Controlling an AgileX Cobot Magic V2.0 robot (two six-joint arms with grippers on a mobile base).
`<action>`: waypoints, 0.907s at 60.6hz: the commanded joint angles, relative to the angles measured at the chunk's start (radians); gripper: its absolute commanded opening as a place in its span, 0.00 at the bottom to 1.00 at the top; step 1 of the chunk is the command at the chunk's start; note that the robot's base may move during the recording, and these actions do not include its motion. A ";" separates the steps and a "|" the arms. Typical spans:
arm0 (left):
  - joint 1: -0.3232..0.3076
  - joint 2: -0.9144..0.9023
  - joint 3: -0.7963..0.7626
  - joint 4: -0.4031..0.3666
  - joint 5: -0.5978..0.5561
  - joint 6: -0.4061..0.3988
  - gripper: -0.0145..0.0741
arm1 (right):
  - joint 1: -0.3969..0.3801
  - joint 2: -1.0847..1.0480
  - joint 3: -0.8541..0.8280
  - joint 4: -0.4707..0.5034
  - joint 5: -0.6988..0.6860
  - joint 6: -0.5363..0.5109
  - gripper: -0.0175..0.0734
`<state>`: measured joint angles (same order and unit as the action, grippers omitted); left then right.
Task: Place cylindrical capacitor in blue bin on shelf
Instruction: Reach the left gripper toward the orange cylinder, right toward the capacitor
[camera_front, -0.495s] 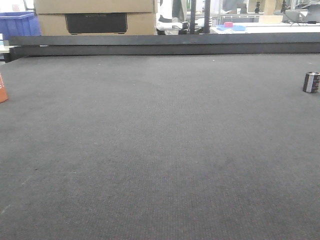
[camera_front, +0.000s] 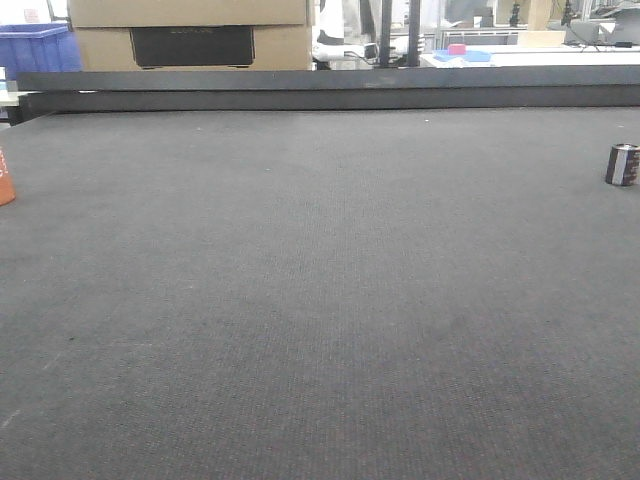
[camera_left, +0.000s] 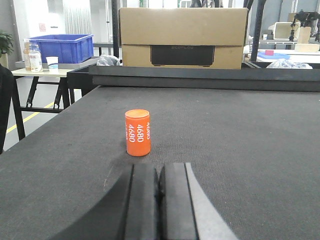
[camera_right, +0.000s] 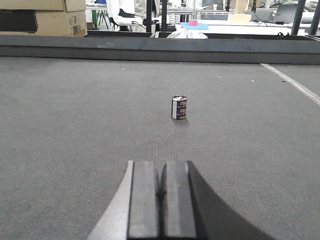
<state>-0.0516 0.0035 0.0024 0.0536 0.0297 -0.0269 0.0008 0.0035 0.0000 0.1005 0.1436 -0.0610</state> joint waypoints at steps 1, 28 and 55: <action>-0.004 -0.003 -0.002 -0.005 -0.023 0.001 0.04 | -0.001 -0.003 0.000 -0.007 -0.017 -0.001 0.02; -0.002 -0.003 -0.037 -0.076 -0.151 0.001 0.04 | -0.001 -0.003 -0.011 -0.007 -0.219 -0.001 0.02; -0.002 0.310 -0.623 -0.067 0.277 0.001 0.44 | 0.000 0.172 -0.482 -0.007 -0.047 -0.001 0.65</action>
<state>-0.0516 0.2401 -0.5523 -0.0121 0.2442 -0.0269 0.0008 0.1037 -0.4248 0.1005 0.0851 -0.0610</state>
